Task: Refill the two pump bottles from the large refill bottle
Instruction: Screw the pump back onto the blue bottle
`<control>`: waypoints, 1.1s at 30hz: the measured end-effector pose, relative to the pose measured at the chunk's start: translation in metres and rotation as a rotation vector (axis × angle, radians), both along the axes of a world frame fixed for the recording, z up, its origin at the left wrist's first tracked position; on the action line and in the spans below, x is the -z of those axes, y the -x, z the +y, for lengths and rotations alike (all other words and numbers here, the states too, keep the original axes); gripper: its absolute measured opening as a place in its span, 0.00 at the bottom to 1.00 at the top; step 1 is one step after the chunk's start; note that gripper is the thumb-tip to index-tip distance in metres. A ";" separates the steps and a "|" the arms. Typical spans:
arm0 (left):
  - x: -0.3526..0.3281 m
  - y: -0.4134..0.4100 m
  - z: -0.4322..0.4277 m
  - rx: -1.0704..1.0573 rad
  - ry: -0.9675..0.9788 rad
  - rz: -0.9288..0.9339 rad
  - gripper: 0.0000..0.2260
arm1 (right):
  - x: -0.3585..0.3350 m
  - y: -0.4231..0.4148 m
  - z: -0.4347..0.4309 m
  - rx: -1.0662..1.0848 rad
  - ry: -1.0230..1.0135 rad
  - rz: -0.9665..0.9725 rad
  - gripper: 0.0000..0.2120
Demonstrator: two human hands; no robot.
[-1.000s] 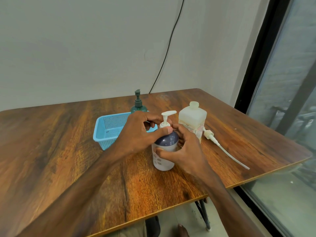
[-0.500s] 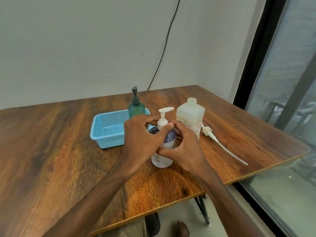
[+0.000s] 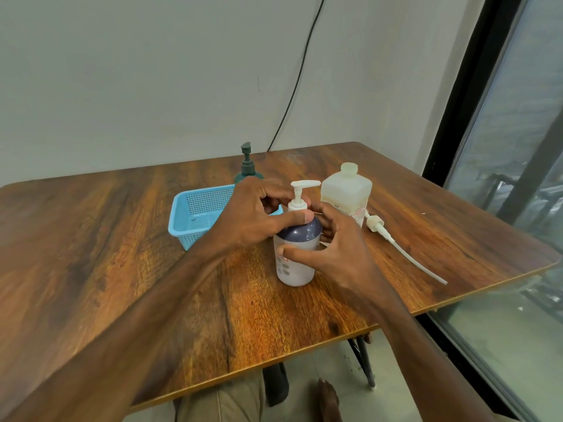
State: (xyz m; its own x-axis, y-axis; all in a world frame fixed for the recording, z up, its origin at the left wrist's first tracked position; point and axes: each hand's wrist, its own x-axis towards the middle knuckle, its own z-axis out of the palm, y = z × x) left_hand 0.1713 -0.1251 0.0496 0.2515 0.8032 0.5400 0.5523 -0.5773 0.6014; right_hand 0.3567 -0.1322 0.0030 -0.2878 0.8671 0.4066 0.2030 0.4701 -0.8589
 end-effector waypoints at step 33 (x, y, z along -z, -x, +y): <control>-0.019 0.091 -0.018 -0.480 0.072 -0.265 0.27 | 0.029 0.046 0.026 0.081 0.082 -0.414 0.21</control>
